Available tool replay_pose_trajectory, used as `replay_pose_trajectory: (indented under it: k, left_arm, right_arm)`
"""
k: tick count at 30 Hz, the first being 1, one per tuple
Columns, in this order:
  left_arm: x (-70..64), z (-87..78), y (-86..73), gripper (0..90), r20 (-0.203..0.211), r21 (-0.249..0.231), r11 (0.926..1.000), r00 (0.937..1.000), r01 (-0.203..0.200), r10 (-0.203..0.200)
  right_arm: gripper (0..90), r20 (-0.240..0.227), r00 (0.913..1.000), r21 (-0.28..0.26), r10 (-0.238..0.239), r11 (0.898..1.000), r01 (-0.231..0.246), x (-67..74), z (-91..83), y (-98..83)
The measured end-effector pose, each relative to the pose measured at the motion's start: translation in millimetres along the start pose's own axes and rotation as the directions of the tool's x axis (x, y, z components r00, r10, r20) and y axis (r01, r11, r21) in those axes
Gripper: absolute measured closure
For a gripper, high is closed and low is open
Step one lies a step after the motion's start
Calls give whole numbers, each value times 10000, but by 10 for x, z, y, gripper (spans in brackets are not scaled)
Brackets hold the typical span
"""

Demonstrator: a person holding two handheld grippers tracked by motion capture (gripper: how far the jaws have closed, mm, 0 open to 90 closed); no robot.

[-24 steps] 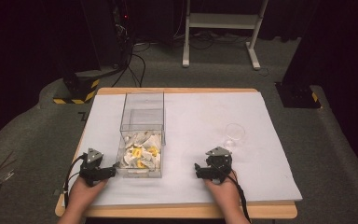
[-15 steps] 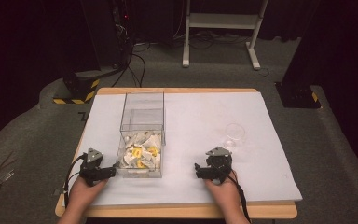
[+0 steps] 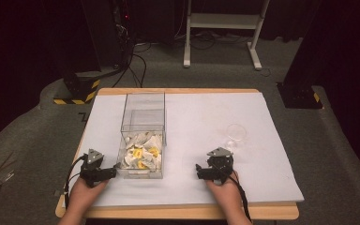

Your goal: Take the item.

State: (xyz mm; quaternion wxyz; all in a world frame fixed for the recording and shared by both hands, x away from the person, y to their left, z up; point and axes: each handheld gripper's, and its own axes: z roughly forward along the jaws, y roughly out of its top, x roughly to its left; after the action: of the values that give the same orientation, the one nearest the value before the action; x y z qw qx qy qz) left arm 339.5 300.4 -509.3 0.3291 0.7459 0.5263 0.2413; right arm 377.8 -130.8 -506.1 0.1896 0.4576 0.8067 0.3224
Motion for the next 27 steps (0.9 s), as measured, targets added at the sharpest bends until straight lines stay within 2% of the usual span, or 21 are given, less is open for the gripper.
replay_pose_trajectory:
  k: [22, 27]
  left_arm:
    - [2, 0, 2, 220, 4, 19, 10000, 10000, -2, 2]
    - [2, 0, 2, 220, 5, 22, 10000, 10000, 13, -13]
  right_arm:
    - [80, 14, 10000, 8, -16, 10000, 16, 1, -2, 3]
    - [93, -2, 9999, -181, 101, 9998, -101, 1, -40, 8]
